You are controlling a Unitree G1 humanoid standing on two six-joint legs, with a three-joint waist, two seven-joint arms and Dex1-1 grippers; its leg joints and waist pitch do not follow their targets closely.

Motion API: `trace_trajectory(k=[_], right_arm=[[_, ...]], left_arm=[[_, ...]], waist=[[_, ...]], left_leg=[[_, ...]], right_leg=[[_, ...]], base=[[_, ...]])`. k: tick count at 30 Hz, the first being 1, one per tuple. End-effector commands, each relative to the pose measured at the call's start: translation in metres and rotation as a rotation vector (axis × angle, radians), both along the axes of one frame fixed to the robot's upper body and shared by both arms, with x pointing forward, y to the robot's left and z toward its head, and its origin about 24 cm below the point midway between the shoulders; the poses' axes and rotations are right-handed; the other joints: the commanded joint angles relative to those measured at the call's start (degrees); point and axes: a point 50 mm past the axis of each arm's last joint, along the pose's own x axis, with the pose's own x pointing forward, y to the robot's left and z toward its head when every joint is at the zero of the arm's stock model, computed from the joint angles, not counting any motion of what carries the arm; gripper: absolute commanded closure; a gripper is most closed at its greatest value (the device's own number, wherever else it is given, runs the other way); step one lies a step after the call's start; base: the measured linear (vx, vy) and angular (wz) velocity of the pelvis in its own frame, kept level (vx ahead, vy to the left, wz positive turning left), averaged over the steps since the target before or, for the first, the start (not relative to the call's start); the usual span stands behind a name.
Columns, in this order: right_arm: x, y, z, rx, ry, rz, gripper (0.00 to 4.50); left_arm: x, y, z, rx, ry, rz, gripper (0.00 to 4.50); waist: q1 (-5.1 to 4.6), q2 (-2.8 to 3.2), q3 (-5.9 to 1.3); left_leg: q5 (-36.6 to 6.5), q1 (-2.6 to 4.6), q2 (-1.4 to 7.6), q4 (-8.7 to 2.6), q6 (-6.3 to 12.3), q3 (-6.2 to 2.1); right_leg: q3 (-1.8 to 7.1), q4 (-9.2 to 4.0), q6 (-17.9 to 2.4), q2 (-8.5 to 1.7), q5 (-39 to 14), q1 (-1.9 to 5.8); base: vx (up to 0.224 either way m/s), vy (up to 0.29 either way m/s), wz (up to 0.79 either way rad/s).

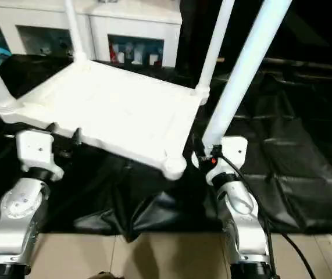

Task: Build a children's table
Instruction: Move to table

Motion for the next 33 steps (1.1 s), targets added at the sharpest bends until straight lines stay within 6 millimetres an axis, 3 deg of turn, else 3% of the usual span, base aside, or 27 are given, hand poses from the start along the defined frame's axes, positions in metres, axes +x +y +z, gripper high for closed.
trace_trajectory(k=[1, 2, 3, 4, 5, 6, 7, 8, 9, 11, 12, 13, 14, 15, 16, 17, 18, 22, 23, 24, 25, 28, 29, 30, 31, 32, 33], right_arm=[[0.0013, -0.0054, 0.0046, -0.006, -0.014, -0.011, 2.56], [0.0013, -0.0054, 0.0046, -0.006, -0.014, -0.011, 2.56], [0.0013, -0.0052, 0.0047, -0.005, -0.013, -0.010, 2.56], [0.0011, -0.0047, 0.0046, -0.002, -0.011, -0.008, 2.56], [0.0010, -0.0042, 0.0045, -0.001, -0.010, -0.003, 2.56], [0.0008, -0.0035, 0.0045, 0.000, -0.009, 0.004, 2.56], [0.0007, -0.0030, 0.0045, 0.000, -0.008, 0.009, 2.56], [0.0004, -0.0029, 0.0044, 0.000, -0.007, 0.012, 2.56], [0.0002, -0.0029, 0.0044, 0.000, -0.007, 0.012, 2.56], [-0.0001, -0.0030, 0.0044, 0.001, -0.007, 0.013, 2.56], [-0.0002, -0.0030, 0.0044, 0.001, -0.007, 0.013, 2.56], [-0.0005, -0.0032, 0.0045, 0.000, -0.007, 0.014, 2.56], [-0.0005, -0.0032, 0.0045, 0.000, -0.007, 0.014, 2.56], [-0.0006, -0.0034, 0.0043, -0.002, -0.006, 0.016, 2.56], [-0.0006, -0.0034, 0.0043, -0.002, -0.006, 0.016, 2.56], [-0.0005, -0.0035, 0.0042, -0.003, -0.005, 0.017, 2.56], [-0.0003, -0.0035, 0.0040, -0.004, -0.004, 0.020, 2.56], [0.0000, -0.0028, 0.0035, -0.011, -0.002, 0.027, 2.56], [0.0001, -0.0023, 0.0031, -0.020, 0.000, 0.034, 2.56], [0.0001, -0.0019, 0.0029, -0.029, 0.000, 0.038, 2.56], [0.0001, -0.0019, 0.0029, -0.029, 0.000, 0.038, 2.56], [0.0001, 0.0002, 0.0019, -0.076, 0.010, 0.060, 2.56], [0.0001, 0.0007, 0.0023, -0.095, 0.005, 0.065, 2.56], [0.0001, 0.0015, 0.0021, -0.103, 0.006, 0.073, 2.56], [0.0001, 0.0019, 0.0019, -0.108, 0.007, 0.079, 2.56], [0.0000, 0.0032, 0.0006, -0.108, 0.013, 0.092, 2.56], [0.0000, 0.0033, 0.0005, -0.104, 0.015, 0.094, 2.56]], left_arm=[[0.0016, -0.0036, 0.0044, -0.017, -0.019, -0.016, 1.50], [0.0016, -0.0036, 0.0044, -0.017, -0.019, -0.016, 1.50], [0.0017, -0.0031, 0.0042, -0.017, -0.012, -0.013, 1.50], [0.0018, -0.0025, 0.0044, -0.019, -0.010, -0.010, 1.50], [0.0020, -0.0026, 0.0049, -0.021, -0.012, -0.017, 1.50], [0.0021, -0.0023, 0.0047, -0.018, -0.005, -0.017, 1.50], [0.0022, -0.0023, 0.0050, -0.015, -0.004, -0.023, 1.50], [0.0022, -0.0027, 0.0052, -0.018, -0.004, -0.032, 1.50], [0.0021, -0.0028, 0.0053, -0.020, -0.004, -0.035, 1.50], [0.0019, -0.0030, 0.0055, -0.021, -0.006, -0.040, 1.50], [0.0017, -0.0032, 0.0056, -0.020, -0.006, -0.043, 1.50], [0.0016, -0.0035, 0.0057, -0.017, -0.005, -0.048, 1.50], [0.0016, -0.0035, 0.0057, -0.017, -0.005, -0.048, 1.50], [0.0015, -0.0037, 0.0056, -0.017, -0.003, -0.049, 1.50], [0.0015, -0.0037, 0.0056, -0.017, -0.003, -0.049, 1.50], [0.0014, -0.0040, 0.0055, -0.018, -0.002, -0.050, 1.50], [0.0013, -0.0042, 0.0053, -0.018, -0.001, -0.051, 1.50], [0.0011, -0.0045, 0.0047, -0.017, 0.002, -0.052, 1.50], [0.0008, -0.0049, 0.0040, -0.017, 0.005, -0.054, 1.50], [0.0006, -0.0053, 0.0037, -0.017, 0.006, -0.054, 1.50], [0.0006, -0.0053, 0.0037, -0.017, 0.006, -0.055, 1.50], [0.0000, -0.0052, 0.0031, -0.018, 0.007, -0.051, 1.50], [-0.0002, -0.0051, 0.0030, -0.018, 0.007, -0.050, 1.50], [-0.0002, -0.0051, 0.0030, -0.019, 0.006, -0.048, 1.50], [-0.0002, -0.0052, 0.0031, -0.020, 0.006, -0.046, 1.50], [-0.0005, -0.0052, 0.0030, -0.022, 0.006, -0.042, 1.50], [-0.0006, -0.0051, 0.0029, -0.023, 0.006, -0.041, 1.50]], waist=[[-0.36, 2.11, -3.03], [-0.36, 2.11, -3.03], [-0.54, 1.26, -3.96], [-0.27, 0.75, -4.36], [0.71, -0.27, -3.69], [2.49, -1.85, -4.09], [2.93, -1.89, -3.61], [3.23, -1.60, -3.07], [2.82, -0.18, -2.90], [1.80, 0.57, -3.20], [1.50, 0.24, -3.19], [1.70, 0.14, -2.96], [1.70, 0.14, -2.96], [1.91, -0.15, -2.47], [1.87, -0.17, -2.37], [1.81, -0.17, -2.38], [1.70, 0.25, -2.07], [0.54, 1.41, -2.31], [-0.17, 1.15, -2.59], [-0.17, 1.15, -2.59], [-0.29, 1.34, -2.79], [0.25, 0.78, -4.15], [1.78, -0.93, -3.94], [2.25, 0.25, -4.83], [2.10, 0.17, -4.24], [1.63, 1.45, -4.06], [-0.28, 2.49, -4.73]], left_leg=[[-40.6, 2.46, 13.16, -12.78, -19.35, -8.57], [-40.6, 2.46, 13.16, -12.78, -19.35, -8.57], [-35.3, 2.65, 10.51, -10.75, -16.86, -7.21], [-32.3, 2.39, 9.03, -9.20, -15.89, -6.43], [-27.0, 0.23, 7.63, -6.20, -11.88, -5.07], [-14.3, -0.82, 7.57, -2.29, -5.76, -4.67], [-9.8, -0.80, 8.07, -1.98, -3.60, -4.87], [-7.3, -0.96, 8.20, -2.67, -2.58, -4.87], [-14.5, -0.33, 9.70, -6.16, -4.11, -4.88], [-25.1, 0.30, 10.50, -7.54, -7.77, -5.52], [-27.2, 0.16, 10.29, -7.75, -9.13, -5.38], [-31.3, 0.89, 10.00, -7.47, -9.75, -4.97], [-31.3, 0.89, 10.00, -7.47, -9.75, -4.97], [-35.6, 1.87, 9.77, -6.73, -9.22, -4.76], [-35.9, 2.01, 9.68, -6.45, -8.50, -4.71], [-35.5, 1.86, 9.66, -6.44, -8.15, -4.68], [-37.6, 2.50, 9.60, -6.55, -7.91, -4.58], [-42.2, 4.70, 10.17, -8.35, -8.12, -5.18], [-39.6, 5.04, 10.20, -8.85, -7.00, -5.12], [-39.6, 5.04, 10.20, -8.85, -7.00, -5.12], [-35.7, 4.89, 10.01, -8.88, -5.49, -4.71], [-17.3, 3.44, 8.67, -7.05, 2.10, -2.69], [-8.2, -2.86, 5.48, -4.32, 9.30, -3.06], [-4.7, -2.67, 5.12, -2.89, 11.11, -2.50], [-0.1, -3.77, 5.90, -1.47, 14.32, -3.75], [3.8, -1.09, 5.81, -3.24, 15.88, -5.21], [8.4, 8.52, 6.76, -3.99, 24.93, -11.16]], right_leg=[[0.23, 3.20, 1.1, -1.06, -1.1, -1.37], [0.23, 3.20, 1.1, -1.06, -1.1, -1.37], [1.09, -0.33, 0.3, -3.03, 0.2, -1.15], [2.08, -2.37, 0.0, -4.85, 0.9, -0.83], [4.43, -5.46, -2.4, -10.51, -4.2, -0.50], [5.83, -7.78, -2.4, -14.42, -9.6, 1.61], [5.49, -8.16, -3.1, -14.73, -11.2, 1.62], [4.57, -8.31, -3.7, -13.72, -14.1, 1.66], [1.93, -7.16, -4.9, -8.38, -21.3, 1.15], [1.47, -5.90, -5.2, -6.92, -19.4, 0.74], [1.68, -5.89, -5.7, -7.16, -16.2, 0.66], [2.00, -6.48, -5.5, -7.82, -19.4, 0.39], [2.00, -6.48, -5.5, -7.82, -19.4, 0.39], [2.42, -8.13, -4.0, -8.87, -31.2, 0.47], [2.20, -8.97, -2.7, -8.92, -37.4, 1.21], [2.02, -9.21, -2.2, -8.76, -38.8, 1.70], [1.23, -9.67, -1.5, -7.91, -40.9, 2.03], [-0.22, -8.92, -3.3, -5.50, -27.7, 3.16], [-0.10, -8.43, -5.6, -5.33, -19.3, 3.61], [-0.10, -8.43, -5.6, -5.33, -19.3, 3.61], [-0.04, -8.23, -6.8, -5.39, -15.0, 4.31], [0.36, -7.63, -8.6, -5.96, -1.8, 6.67], [-0.95, -8.86, -6.0, -7.92, 2.8, 11.00], [-1.21, -9.53, -4.0, -10.08, 4.2, 12.37], [-2.78, -10.12, 0.0, -10.95, 3.5, 12.68], [-5.56, -8.98, 1.7, -6.81, 2.7, 11.39], [-7.31, -2.66, 2.1, 0.50, -2.4, 4.87]], base=[[-0.067, 0.003, 0.06], [-0.072, -0.051, 0.10], [-0.069, -0.098, -0.03], [-0.069, -0.098, -0.03], [-0.062, -0.133, -0.20], [-0.043, -0.109, -0.29], [-0.043, -0.109, -0.29], [-0.035, -0.063, -0.34], [-0.038, -0.043, -0.31], [-0.029, -0.034, -0.27], [-0.012, -0.014, -0.19], [-0.012, -0.014, -0.19], [0.000, 0.000, 0.00], [0.000, 0.000, 0.00], [0.000, 0.000, 0.00], [0.000, 0.000, 0.00], [0.000, 0.000, 0.00], [0.070, 0.039, -0.15], [0.089, 0.040, -0.10], [0.106, 0.030, -0.09], [0.106, 0.030, -0.09], [0.126, -0.001, -0.05], [0.073, -0.016, 0.07], [0.083, -0.007, 0.33], [0.083, -0.007, 0.33], [0.146, 0.012, 0.58], [0.221, -0.001, 0.61]])
